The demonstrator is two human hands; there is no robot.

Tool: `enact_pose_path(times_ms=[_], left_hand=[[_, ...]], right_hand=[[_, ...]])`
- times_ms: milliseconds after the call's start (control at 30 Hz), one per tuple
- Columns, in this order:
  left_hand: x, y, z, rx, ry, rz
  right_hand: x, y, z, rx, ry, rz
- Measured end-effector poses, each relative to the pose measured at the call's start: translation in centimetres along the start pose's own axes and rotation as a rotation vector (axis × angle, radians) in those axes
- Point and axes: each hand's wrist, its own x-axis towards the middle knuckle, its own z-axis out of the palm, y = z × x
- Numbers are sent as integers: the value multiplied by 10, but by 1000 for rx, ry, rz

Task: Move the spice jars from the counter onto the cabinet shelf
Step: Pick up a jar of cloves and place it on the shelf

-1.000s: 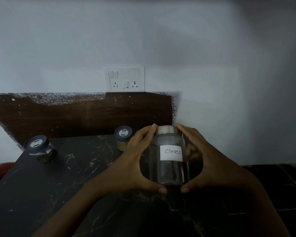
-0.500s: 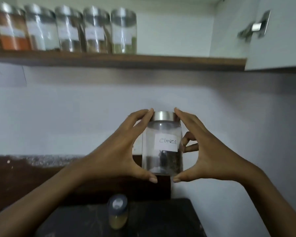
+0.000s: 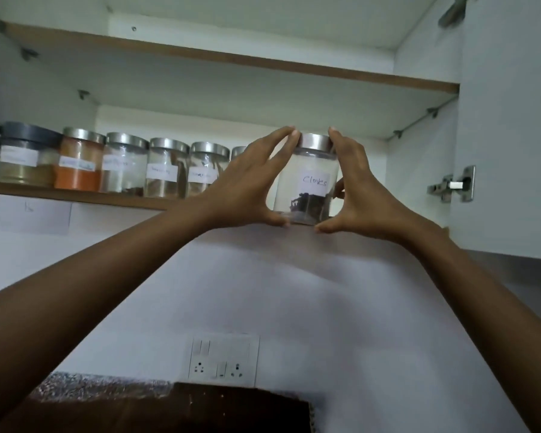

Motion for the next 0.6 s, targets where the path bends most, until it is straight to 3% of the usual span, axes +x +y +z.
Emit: enact_pose_path(times_ms=[133,233,367,600], left_hand=[[6,-17,28,-144,-67,-227],[-1,-27,57,-104,-153,-376],[-16,-37,86,-8,-208,-408],[-29,-48,111,206,-114,-342]], right_hand=[[24,22,17,-38,4,46],[34,37,30,-16,-6,91],[49,50,38,-18,-48,139],[73,76,52,83,-153,195]])
